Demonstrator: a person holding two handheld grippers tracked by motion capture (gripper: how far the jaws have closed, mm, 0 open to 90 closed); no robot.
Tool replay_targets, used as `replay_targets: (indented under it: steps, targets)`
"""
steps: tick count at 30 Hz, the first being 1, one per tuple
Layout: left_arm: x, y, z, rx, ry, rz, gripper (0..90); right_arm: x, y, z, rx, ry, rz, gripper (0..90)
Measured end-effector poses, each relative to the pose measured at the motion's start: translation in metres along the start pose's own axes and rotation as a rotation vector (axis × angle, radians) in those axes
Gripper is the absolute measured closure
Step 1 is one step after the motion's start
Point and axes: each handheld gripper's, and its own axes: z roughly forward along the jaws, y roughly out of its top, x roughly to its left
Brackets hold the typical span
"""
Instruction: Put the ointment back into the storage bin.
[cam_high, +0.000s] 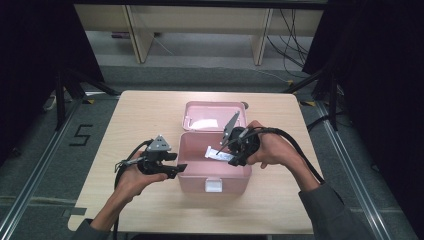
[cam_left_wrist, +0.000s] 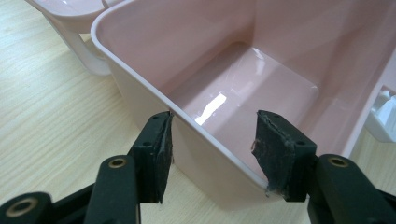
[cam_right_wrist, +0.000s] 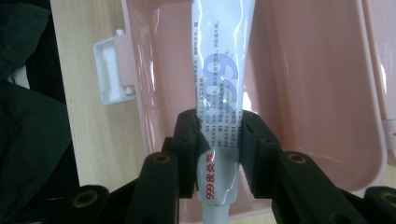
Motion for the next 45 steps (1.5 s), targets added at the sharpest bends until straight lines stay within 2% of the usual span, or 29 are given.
replay_targets:
  steps: [1, 2, 4, 5, 6, 9, 10, 13, 14, 16, 17, 18, 19, 20, 21, 22, 26, 27, 28, 30, 33, 35, 36, 37, 39, 40, 41, 43, 45]
  targets:
    - [0.0, 0.0, 0.0, 0.002, -0.006, 0.001, 46.4, 0.001, 0.0, 0.001, 0.01, 0.001, 0.013, 70.3]
    - [0.0, 0.0, -0.001, 0.001, 0.0, -0.002, 46.5, 0.0, 0.001, 0.003, 0.009, 0.003, -0.016, 70.3]
    - [0.001, 0.0, -0.001, -0.002, 0.003, -0.001, 46.9, 0.0, 0.002, 0.007, 0.013, 0.015, -0.021, 70.3]
    - [0.001, 0.0, -0.001, -0.007, -0.007, -0.004, 47.2, 0.003, 0.003, 0.008, 0.028, 0.011, 0.021, 70.3]
    - [0.0, 0.0, -0.002, -0.007, 0.001, -0.004, 47.3, 0.0, 0.003, 0.01, 0.015, 0.017, -0.016, 70.3]
    - [-0.001, 0.0, 0.0, 0.0, 0.005, 0.001, 46.8, -0.001, 0.003, 0.015, 0.015, 0.025, -0.019, 70.2]
    - [0.0, 0.0, -0.001, 0.0, 0.008, 0.0, 46.7, 0.0, 0.003, 0.016, 0.031, 0.022, 0.005, 70.3]
    - [0.0, 0.0, 0.0, 0.0, 0.005, -0.001, 46.7, -0.001, 0.004, 0.023, 0.032, 0.035, -0.031, 70.3]
    - [0.0, 0.0, 0.0, 0.0, 0.005, -0.001, 46.7, 0.002, 0.004, 0.023, 0.047, 0.035, -0.011, 70.3]
    - [0.0, 0.0, 0.0, 0.0, 0.007, 0.0, 46.8, -0.001, 0.005, 0.027, 0.039, 0.041, -0.043, 70.3]
    - [0.0, 0.0, -0.001, 0.001, 0.006, 0.001, 46.8, 0.002, 0.005, 0.027, 0.052, 0.043, -0.009, 70.3]
    - [0.0, 0.0, -0.001, 0.0, 0.006, 0.0, 46.8, -0.001, 0.006, 0.029, 0.048, 0.047, -0.055, 70.3]
    - [0.0, 0.0, 0.0, 0.0, 0.005, -0.002, 46.7, 0.0, 0.006, 0.031, 0.053, 0.052, -0.039, 70.3]
    - [0.0, 0.0, 0.0, 0.0, 0.006, -0.001, 46.8, 0.0, 0.006, 0.032, 0.056, 0.053, -0.048, 70.3]
    - [0.0, 0.0, 0.0, 0.001, 0.006, 0.001, 46.8, -0.002, 0.007, 0.034, 0.06, 0.057, -0.082, 70.3]
    - [0.0, 0.0, -0.001, 0.001, 0.006, 0.0, 46.8, 0.001, 0.007, 0.034, 0.087, 0.06, -0.036, 70.3]
    - [0.0, 0.0, -0.001, 0.001, 0.006, 0.002, 46.8, -0.001, 0.008, 0.039, 0.082, 0.066, -0.059, 70.3]
    - [0.0, 0.0, -0.001, 0.001, 0.006, 0.001, 46.8, 0.0, 0.008, 0.039, 0.098, 0.068, -0.035, 70.3]
    - [0.0, 0.0, -0.001, 0.001, 0.005, 0.0, 46.8, 0.0, 0.008, 0.04, 0.104, 0.065, -0.039, 70.3]
    - [0.0, 0.0, -0.001, 0.001, 0.005, 0.001, 46.8, -0.002, 0.009, 0.043, 0.093, 0.07, -0.067, 70.3]
    - [0.0, 0.0, -0.001, 0.0, 0.004, -0.001, 46.8, -0.002, 0.009, 0.045, 0.107, 0.076, -0.067, 70.3]
    - [0.0, 0.0, -0.001, 0.0, 0.005, -0.001, 46.8, -0.003, 0.009, 0.046, 0.113, 0.074, -0.048, 70.3]
    - [0.0, 0.0, -0.001, 0.0, 0.005, -0.002, 46.8, -0.004, 0.008, 0.048, 0.107, 0.072, -0.067, 70.3]
    - [0.0, 0.0, -0.001, -0.001, 0.004, -0.003, 46.8, -0.002, 0.009, 0.047, 0.129, 0.079, -0.028, 70.3]
    - [0.0, 0.0, -0.001, 0.0, 0.005, -0.006, 46.9, -0.001, 0.009, 0.048, 0.137, 0.076, -0.01, 70.3]
    - [0.0, 0.0, -0.001, 0.0, 0.005, -0.004, 46.8, -0.003, 0.01, 0.051, 0.11, 0.084, -0.056, 70.3]
    - [0.0, 0.0, -0.001, 0.0, 0.004, -0.005, 46.8, -0.003, 0.01, 0.052, 0.108, 0.092, -0.064, 70.3]
    - [0.0, 0.0, -0.001, -0.003, -0.003, -0.008, 46.8, -0.002, 0.01, 0.052, 0.123, 0.084, -0.041, 70.2]
    - [0.0, 0.0, -0.001, 0.0, -0.006, -0.005, 46.4, -0.005, 0.009, 0.054, 0.105, 0.088, -0.071, 70.3]
